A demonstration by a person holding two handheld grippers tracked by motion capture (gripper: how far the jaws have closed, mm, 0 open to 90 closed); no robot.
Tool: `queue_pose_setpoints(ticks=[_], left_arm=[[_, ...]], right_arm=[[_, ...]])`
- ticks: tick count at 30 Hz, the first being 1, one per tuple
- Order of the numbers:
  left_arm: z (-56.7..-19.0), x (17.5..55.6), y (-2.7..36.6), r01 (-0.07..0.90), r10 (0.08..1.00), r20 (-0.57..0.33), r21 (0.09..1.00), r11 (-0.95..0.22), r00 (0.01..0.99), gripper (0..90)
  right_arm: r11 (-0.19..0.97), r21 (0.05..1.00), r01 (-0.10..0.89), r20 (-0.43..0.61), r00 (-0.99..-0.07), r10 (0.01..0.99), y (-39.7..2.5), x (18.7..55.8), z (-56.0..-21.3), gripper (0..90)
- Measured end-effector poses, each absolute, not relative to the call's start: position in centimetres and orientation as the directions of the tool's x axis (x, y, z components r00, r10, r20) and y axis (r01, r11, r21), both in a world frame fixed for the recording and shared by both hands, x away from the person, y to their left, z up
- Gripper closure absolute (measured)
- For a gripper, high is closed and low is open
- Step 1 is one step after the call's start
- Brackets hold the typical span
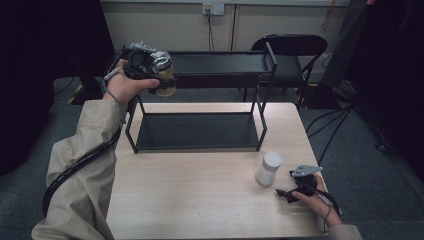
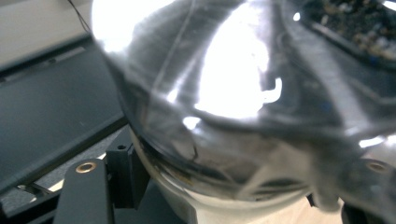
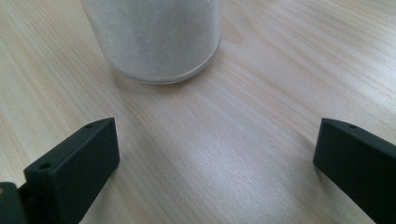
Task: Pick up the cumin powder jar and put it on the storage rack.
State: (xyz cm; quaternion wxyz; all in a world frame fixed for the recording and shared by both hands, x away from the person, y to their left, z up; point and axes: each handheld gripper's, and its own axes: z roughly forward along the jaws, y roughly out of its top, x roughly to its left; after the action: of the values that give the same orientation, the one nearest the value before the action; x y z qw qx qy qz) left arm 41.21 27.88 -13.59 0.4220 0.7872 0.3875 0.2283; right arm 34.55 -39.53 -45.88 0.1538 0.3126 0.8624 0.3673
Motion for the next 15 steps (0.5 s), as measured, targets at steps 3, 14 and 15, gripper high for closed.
queue_pose_setpoints(ticks=[3,14,15], left_arm=[[-13.2,41.6,27.7,0.419,0.809,0.034,0.843,-0.339,0.586,30.5],[-11.2,43.8,26.2,0.426,0.854,0.033,0.856,-0.292,0.520,30.6],[-11.0,44.1,26.1,0.429,0.857,0.035,0.855,-0.293,0.515,30.6]], right_arm=[[0.535,0.730,0.426,-0.035,-0.757,0.652,-39.5,34.5,-45.9,0.0],[0.535,0.730,0.426,-0.035,-0.757,0.652,-39.5,34.5,-45.9,0.0],[0.535,0.730,0.426,-0.036,-0.757,0.652,-39.5,34.5,-45.9,0.0]])
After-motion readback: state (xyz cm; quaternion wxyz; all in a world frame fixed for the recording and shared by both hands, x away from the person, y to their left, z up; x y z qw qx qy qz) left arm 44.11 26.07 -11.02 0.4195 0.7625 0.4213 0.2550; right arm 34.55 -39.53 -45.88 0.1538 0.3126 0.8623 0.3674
